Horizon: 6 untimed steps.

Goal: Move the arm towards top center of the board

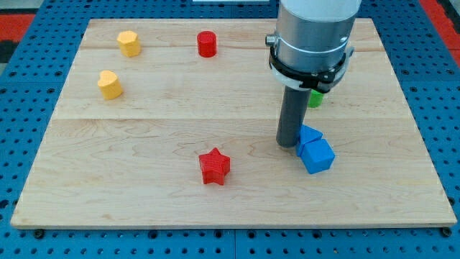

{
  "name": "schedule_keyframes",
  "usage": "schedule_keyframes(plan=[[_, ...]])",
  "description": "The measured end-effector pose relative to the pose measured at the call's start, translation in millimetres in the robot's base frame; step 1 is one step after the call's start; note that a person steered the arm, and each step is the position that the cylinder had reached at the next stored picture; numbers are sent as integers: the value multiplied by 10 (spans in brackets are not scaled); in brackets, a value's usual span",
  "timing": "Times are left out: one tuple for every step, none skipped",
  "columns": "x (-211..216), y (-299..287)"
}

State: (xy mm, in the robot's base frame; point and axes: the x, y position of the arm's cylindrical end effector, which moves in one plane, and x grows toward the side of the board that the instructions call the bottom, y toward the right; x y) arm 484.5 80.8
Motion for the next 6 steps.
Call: schedule_keyframes(plan=[[-617, -321], [-1164, -482], [-1478, -418], [-1706, -199], [-2031, -65], [-2623, -182]])
